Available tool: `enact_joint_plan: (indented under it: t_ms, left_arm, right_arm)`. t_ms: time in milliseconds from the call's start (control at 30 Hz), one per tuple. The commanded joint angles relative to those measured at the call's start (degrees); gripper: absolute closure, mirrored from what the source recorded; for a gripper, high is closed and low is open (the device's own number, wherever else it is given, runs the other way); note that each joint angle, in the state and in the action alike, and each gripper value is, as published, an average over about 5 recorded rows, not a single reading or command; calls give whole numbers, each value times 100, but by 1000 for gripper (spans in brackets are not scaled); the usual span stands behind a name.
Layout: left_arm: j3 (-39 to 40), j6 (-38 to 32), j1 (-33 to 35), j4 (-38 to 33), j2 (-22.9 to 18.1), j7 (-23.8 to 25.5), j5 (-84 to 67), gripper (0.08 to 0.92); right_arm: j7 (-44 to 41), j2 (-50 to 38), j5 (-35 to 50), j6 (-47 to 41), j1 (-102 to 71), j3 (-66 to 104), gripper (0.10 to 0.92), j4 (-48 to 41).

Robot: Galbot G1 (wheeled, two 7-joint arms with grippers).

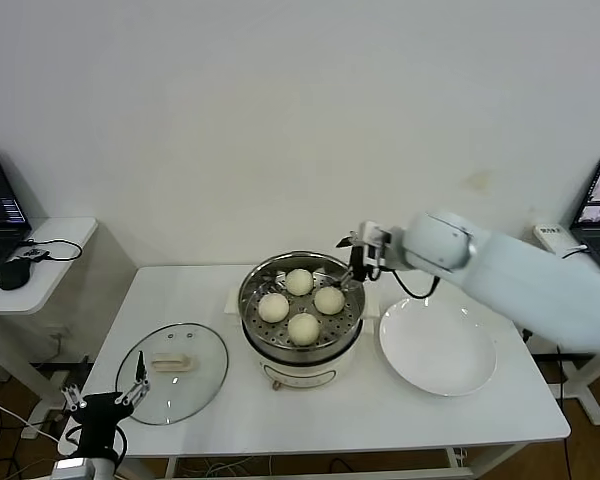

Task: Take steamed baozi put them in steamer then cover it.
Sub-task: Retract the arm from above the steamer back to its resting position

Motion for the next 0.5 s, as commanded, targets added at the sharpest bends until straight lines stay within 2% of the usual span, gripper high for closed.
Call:
enact_joint_plan:
  t_ms: [33, 167, 300, 500]
  left_arm:
    - [107, -25, 16, 55, -32, 14, 22, 177]
    - [174, -33, -3, 115, -27, 46, 52, 177]
    - [233, -33, -103, 273, -30, 73, 218, 177]
    - [195, -330, -367, 816, 106, 270, 1829, 177]
  right_arm:
    - [1940, -141, -1181, 2127, -5911, 5511, 203, 1182]
    - [1651, 868, -1656, 2977, -7496, 7120, 202, 1378]
    - [1353, 1969, -1853, 3627, -8252, 8094, 203, 1362]
    - [984, 3294, -2007, 4263, -9075, 8968, 203, 1409]
